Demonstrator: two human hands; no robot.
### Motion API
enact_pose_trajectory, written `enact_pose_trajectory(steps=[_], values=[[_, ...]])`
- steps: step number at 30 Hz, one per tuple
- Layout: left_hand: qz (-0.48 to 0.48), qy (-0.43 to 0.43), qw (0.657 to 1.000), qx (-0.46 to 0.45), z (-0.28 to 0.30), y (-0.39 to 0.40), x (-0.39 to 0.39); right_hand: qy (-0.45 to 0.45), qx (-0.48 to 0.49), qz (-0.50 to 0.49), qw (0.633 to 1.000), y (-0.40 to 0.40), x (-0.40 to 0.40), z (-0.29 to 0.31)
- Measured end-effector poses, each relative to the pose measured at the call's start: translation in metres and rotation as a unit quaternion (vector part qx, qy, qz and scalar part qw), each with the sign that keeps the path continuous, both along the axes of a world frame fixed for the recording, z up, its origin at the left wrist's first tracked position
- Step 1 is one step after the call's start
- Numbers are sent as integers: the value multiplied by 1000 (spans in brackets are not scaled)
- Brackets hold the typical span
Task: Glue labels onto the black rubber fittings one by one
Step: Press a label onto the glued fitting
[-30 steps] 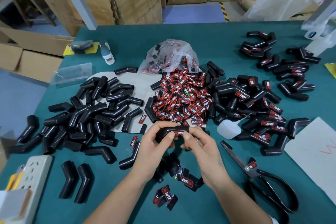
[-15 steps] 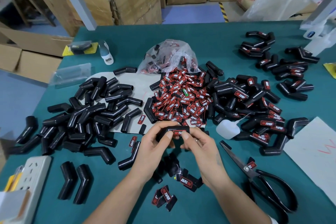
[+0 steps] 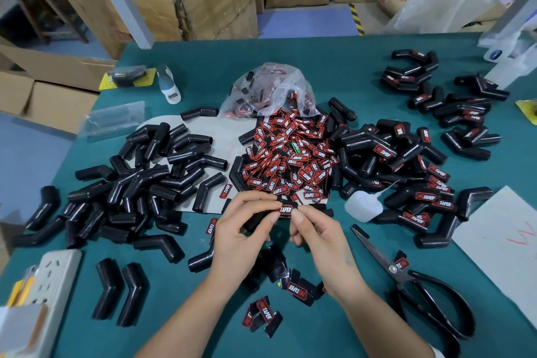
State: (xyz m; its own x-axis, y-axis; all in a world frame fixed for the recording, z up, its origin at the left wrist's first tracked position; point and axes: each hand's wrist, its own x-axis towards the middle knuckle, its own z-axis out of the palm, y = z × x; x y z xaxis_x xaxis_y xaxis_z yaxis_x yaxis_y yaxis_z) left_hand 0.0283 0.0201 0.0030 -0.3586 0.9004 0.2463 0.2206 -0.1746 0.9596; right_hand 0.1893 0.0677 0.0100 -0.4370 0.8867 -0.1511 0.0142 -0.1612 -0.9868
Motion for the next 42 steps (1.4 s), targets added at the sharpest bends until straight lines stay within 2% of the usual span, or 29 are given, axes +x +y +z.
enact_pose_trajectory(steps=[3,8,13,17,22,42], values=[[-6,-55,998,-19,-1,1,-2,-9,32,-10,999,-2,0,-3],[-6,-80,996,-36,-2,2,-4,-12,51,-107,993,-5,-1,-5],[-21,-30,999,-21,-2,1,0,4,69,-80,994,-5,-3,1],[-29,-9,1000,9,0,1,1,-6,73,-95,993,-4,0,1],[-28,-38,999,-10,-3,1,1,-10,76,-114,990,-4,-1,1],[-37,-21,999,-5,-3,0,-2,-30,83,-79,993,2,8,1]])
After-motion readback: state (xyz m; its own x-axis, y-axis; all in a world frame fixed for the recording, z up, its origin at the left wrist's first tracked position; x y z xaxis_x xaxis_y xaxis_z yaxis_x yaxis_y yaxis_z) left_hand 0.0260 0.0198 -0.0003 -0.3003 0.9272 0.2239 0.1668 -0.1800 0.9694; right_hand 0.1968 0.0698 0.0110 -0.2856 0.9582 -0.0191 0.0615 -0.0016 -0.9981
